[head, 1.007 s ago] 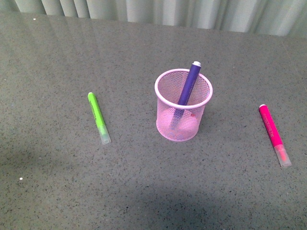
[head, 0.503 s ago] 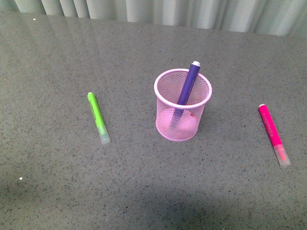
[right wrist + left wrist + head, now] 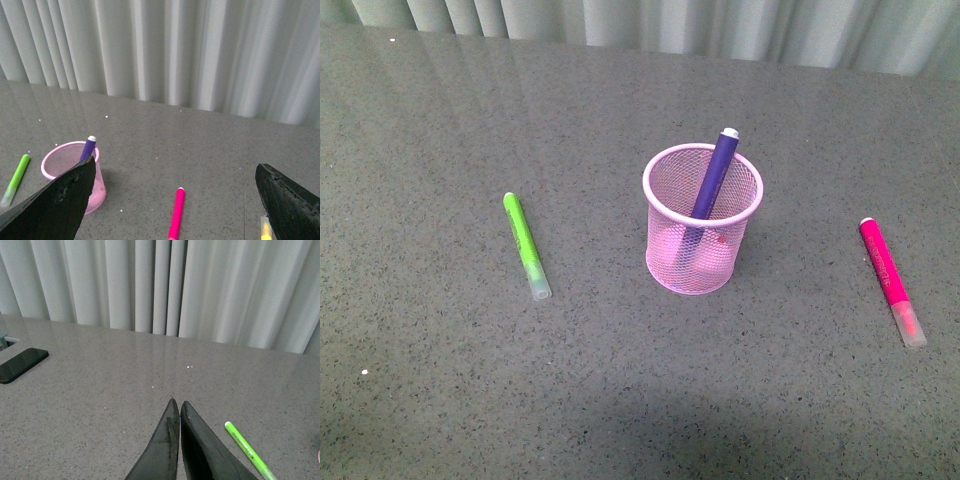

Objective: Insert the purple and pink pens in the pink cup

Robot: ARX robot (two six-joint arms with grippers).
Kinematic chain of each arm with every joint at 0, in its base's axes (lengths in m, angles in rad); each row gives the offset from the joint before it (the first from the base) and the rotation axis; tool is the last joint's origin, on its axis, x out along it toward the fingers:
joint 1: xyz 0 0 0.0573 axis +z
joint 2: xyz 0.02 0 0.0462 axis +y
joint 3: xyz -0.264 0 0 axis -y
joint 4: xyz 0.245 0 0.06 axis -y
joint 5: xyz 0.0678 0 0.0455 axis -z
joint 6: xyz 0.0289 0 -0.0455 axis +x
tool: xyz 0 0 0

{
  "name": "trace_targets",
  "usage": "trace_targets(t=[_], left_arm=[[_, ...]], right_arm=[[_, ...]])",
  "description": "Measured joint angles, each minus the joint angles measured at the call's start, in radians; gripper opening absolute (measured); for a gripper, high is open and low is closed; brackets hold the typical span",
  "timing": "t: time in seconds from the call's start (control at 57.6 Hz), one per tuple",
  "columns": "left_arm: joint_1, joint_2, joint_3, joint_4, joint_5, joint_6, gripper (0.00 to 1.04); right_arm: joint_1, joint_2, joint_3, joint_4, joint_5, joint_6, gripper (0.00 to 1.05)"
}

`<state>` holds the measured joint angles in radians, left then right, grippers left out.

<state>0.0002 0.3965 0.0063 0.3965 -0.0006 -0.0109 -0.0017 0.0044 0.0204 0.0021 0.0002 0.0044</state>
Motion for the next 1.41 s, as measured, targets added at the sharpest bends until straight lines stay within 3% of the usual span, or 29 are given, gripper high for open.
trace_targets(t=[0.538,0.659,1.007,1.128,1.406], left_arm=[[0.000,-0.218,0.000,-0.216,0.000,0.000,0.02],[0.000,-0.344,0.000,-0.380,0.000,0.000,0.02],[0.000,-0.382,0.000,-0.397,0.000,0.000,0.03],[0.000,-0.382,0.000,-0.397,0.000,0.001,0.29],[0.000,-0.382,0.000,-0.397,0.000,0.001,0.71]], right_arm=[[0.000,0.000,0.000,0.000,0.000,0.000,0.97],[0.000,0.000,0.000,0.000,0.000,0.000,0.97],[0.000,0.000,0.000,-0.001,-0.001,0.000,0.97],[0.000,0.000,0.000,-0.001,0.000,0.000,0.97],[0.000,0.000,0.000,-0.001,0.000,0.000,0.97]])
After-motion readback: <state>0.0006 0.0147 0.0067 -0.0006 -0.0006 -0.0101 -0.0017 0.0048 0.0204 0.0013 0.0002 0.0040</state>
